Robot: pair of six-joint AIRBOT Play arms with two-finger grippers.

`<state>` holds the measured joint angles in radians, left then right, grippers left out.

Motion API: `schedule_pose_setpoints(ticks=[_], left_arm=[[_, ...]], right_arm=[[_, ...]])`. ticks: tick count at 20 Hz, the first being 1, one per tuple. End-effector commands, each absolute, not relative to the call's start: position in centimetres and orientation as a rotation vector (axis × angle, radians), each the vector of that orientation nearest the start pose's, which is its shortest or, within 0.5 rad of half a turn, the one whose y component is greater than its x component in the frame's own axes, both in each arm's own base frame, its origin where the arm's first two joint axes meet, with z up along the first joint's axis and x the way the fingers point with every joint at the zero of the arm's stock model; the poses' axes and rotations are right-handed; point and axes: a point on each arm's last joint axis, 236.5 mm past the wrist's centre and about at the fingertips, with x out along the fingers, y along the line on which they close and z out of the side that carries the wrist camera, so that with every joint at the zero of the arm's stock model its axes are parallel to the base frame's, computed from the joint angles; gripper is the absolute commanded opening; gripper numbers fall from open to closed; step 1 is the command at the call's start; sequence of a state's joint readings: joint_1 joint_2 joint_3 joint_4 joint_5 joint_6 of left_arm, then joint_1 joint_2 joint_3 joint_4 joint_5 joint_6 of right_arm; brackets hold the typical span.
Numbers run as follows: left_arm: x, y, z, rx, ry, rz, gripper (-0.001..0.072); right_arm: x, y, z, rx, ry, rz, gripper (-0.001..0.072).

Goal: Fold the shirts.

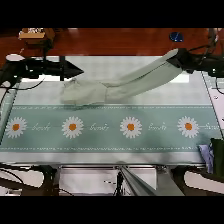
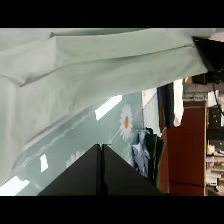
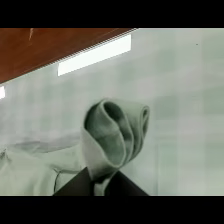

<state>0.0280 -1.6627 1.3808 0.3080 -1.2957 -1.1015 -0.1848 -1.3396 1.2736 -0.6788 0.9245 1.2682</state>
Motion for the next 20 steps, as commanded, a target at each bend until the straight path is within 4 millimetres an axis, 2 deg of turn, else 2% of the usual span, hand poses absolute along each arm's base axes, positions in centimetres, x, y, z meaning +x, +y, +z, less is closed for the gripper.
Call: schedule_pose_setpoints(ticks=[1, 3, 6, 8, 12, 17, 20], left_arm=[[45.0, -27.8, 7.4, -0.812, 1.054, -0.929, 0.0033], [43.6, -32.3, 6.5, -0.771, 1.068, -0.95, 0.0033], [40.0, -38.5, 4.5, -0.709, 1.118, -1.002, 0.0033], [37.8, -41.4, 2.7, -0.682, 1.167, -1.026, 0.0033], [34.0, -45.2, -0.6, -0.649, 1.258, -1.059, 0.0033], [32.1, -49.2, -2.8, -0.823, 1.335, -1.021, 0.0033], [28.6, -52.8, -3.3, -0.943, 1.407, -1.046, 0.0032]], right_arm=[[44.6, 5.5, 16.0, 0.535, 0.772, 0.318, 0.0027], [42.6, 5.0, 17.1, 0.49, 0.785, 0.285, 0.0027], [39.7, 5.2, 18.8, 0.471, 0.803, 0.277, 0.0027], [37.5, 6.0, 19.6, 0.472, 0.829, 0.298, 0.0027], [34.3, 5.5, 20.0, 0.442, 0.879, 0.253, 0.0027], [32.0, 6.0, 21.3, 0.431, 0.874, 0.258, 0.0027], [31.5, 5.3, 21.9, 0.418, 0.851, 0.225, 0.0027]])
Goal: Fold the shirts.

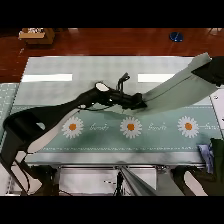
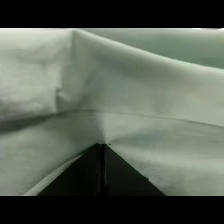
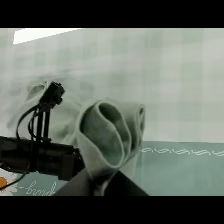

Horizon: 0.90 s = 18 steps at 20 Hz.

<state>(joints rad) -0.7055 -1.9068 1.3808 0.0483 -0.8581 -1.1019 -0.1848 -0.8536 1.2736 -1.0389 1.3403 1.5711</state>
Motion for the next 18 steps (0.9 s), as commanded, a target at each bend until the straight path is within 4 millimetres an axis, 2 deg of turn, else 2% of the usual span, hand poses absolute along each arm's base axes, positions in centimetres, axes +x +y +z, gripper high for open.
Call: schedule_pose_setpoints(ticks=[1, 2, 4, 6, 7, 9, 10, 12, 14, 15, 17, 18], left_arm=[[27.7, -53.7, -3.4, -0.958, 1.413, -1.057, 0.0032], [27.8, -54.1, -3.1, -0.976, 1.385, -1.07, 0.0031], [31.3, -53.0, -1.2, -1.054, 1.299, -1.049, 0.0028], [36.6, -48.8, 2.0, -1.049, 1.165, -1.048, 0.0027], [39.1, -45.7, 4.1, -1.015, 1.098, -1.053, 0.0027], [42.4, -38.9, 7.7, -0.879, 0.988, -1.053, 0.0027], [43.7, -34.9, 9.5, -0.785, 0.936, -1.024, 0.0026], [45.3, -26.0, 12.3, -0.607, 0.867, -0.899, 0.0026], [45.6, -16.6, 15.4, -0.498, 0.81, -0.716, 0.0026], [45.1, -12.2, 17.1, -0.466, 0.776, -0.63, 0.0027], [43.3, -6.1, 20.5, -0.436, 0.706, -0.515, 0.0028], [42.1, -4.0, 22.0, -0.431, 0.676, -0.476, 0.0028]], right_arm=[[31.5, 5.1, 21.8, 0.409, 0.85, 0.215, 0.0027], [31.5, 4.9, 21.7, 0.404, 0.85, 0.209, 0.0027], [31.5, 3.9, 21.3, 0.367, 0.856, 0.17, 0.0028], [31.9, 2.7, 21.2, 0.338, 0.841, 0.129, 0.0027], [32.4, 2.9, 21.7, 0.35, 0.811, 0.137, 0.0027], [33.7, 4.5, 23.0, 0.36, 0.744, 0.187, 0.0027], [34.2, 5.6, 23.1, 0.347, 0.731, 0.217, 0.0027], [35.9, 8.0, 22.0, 0.303, 0.744, 0.27, 0.0027], [38.0, 11.6, 19.7, 0.278, 0.782, 0.337, 0.0027], [39.0, 13.6, 18.4, 0.27, 0.796, 0.372, 0.0027], [40.7, 18.4, 15.5, 0.25, 0.825, 0.443, 0.0027], [41.3, 20.9, 13.6, 0.246, 0.844, 0.472, 0.0027]])
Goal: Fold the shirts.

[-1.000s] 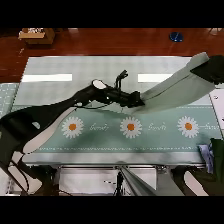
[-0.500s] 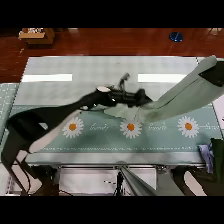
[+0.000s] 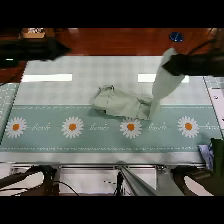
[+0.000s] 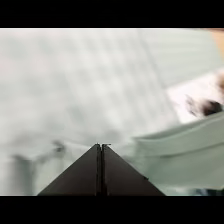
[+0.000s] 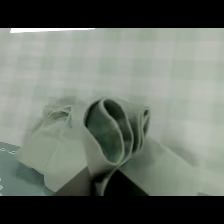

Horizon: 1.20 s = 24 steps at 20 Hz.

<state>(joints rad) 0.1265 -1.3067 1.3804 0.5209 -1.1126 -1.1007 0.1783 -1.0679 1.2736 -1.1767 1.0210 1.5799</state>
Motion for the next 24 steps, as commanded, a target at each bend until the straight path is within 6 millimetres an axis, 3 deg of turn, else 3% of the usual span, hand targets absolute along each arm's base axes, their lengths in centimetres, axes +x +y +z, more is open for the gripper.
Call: schedule_pose_setpoints(ticks=[1, 4, 7, 9, 10, 12, 14, 17, 19, 21, 23, 24], left_arm=[[41.1, -2.5, 23.0, -0.426, 0.658, -0.447, 0.0028], [38.3, -0.8, 25.1, -0.404, 0.629, -0.409, 0.0029], [37.1, -1.7, 26.5, -0.377, 0.603, -0.42, 0.0029], [36.8, -2.3, 26.3, -0.373, 0.622, -0.44, 0.0029], [36.7, -2.5, 25.9, -0.378, 0.633, -0.446, 0.0029], [36.6, -2.9, 24.6, -0.395, 0.661, -0.456, 0.0029], [36.5, -3.5, 22.7, -0.417, 0.704, -0.47, 0.0029], [36.1, -3.9, 19.8, -0.463, 0.767, -0.475, 0.003], [36.0, -3.9, 19.1, -0.474, 0.782, -0.473, 0.003], [36.3, -3.6, 19.4, -0.473, 0.766, -0.462, 0.003], [36.5, -3.5, 19.4, -0.474, 0.76, -0.456, 0.0031], [36.5, -3.5, 19.4, -0.474, 0.76, -0.457, 0.0031]], right_arm=[[41.7, 23.4, 11.8, 0.241, 0.86, 0.499, 0.0027], [42.1, 30.6, 5.8, 0.207, 0.893, 0.569, 0.0027], [40.7, 36.8, 0.7, 0.226, 0.924, 0.62, 0.0028], [39.6, 39.9, -1.7, 0.297, 0.952, 0.628, 0.003], [39.3, 41.0, -2.2, 0.327, 0.949, 0.631, 0.011], [39.5, 42.1, -1.7, 0.364, 0.908, 0.635, 0.0402], [40.4, 41.5, 0.0, 0.37, 0.863, 0.634, 0.044], [43.0, 37.8, 4.7, 0.388, 0.782, 0.602, 0.0436], [44.1, 32.6, 8.0, 0.318, 0.762, 0.561, 0.0434], [44.1, 23.9, 9.5, 0.059, 0.784, 0.456, 0.0428], [42.1, 10.7, 8.9, -0.276, 0.946, 0.185, 0.0428], [40.0, 3.6, 8.6, -0.389, 1.072, 0.007, 0.0427]])
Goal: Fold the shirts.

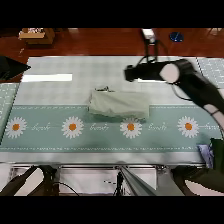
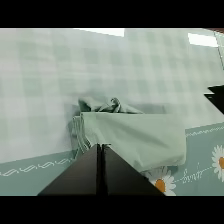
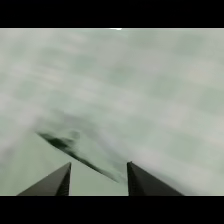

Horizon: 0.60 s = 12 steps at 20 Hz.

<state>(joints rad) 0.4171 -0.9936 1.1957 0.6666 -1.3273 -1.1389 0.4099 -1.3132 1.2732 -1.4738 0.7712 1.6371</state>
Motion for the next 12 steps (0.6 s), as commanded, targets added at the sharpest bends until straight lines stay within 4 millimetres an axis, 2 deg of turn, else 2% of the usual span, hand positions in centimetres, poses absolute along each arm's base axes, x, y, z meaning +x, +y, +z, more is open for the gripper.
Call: schedule_pose_setpoints(ticks=[1, 2, 3, 4, 5, 7, 9, 12], left_arm=[[36.5, -3.5, 19.4, -0.474, 0.76, -0.457, 0.0032], [36.5, -3.5, 19.4, -0.474, 0.76, -0.457, 0.0032], [36.5, -3.5, 19.4, -0.474, 0.76, -0.457, 0.0032], [36.4, -3.5, 19.4, -0.474, 0.761, -0.458, 0.0033], [36.4, -3.6, 19.4, -0.474, 0.763, -0.459, 0.0034], [36.4, -3.6, 19.4, -0.474, 0.763, -0.459, 0.0034], [36.4, -3.6, 19.4, -0.475, 0.763, -0.459, 0.0034], [36.4, -3.6, 19.4, -0.475, 0.763, -0.459, 0.0034]], right_arm=[[37.8, -1.6, 7.8, -0.415, 1.19, -0.115, 0.0428], [35.8, -4.2, 6.2, -0.358, 1.286, -0.153, 0.0434], [34.2, -4.9, 3.9, -0.228, 1.358, -0.138, 0.044], [33.1, -4.0, 1.3, -0.017, 1.402, -0.09, 0.0526], [32.8, -2.1, -0.5, 0.204, 1.397, -0.035, 0.0591], [34.0, 1.6, -2.3, 0.587, 1.296, 0.073, 0.0591], [35.4, 3.7, -3.3, 0.766, 1.204, 0.106, 0.0592], [35.7, 7.0, -5.5, 0.811, 1.228, 0.17, 0.0591]])
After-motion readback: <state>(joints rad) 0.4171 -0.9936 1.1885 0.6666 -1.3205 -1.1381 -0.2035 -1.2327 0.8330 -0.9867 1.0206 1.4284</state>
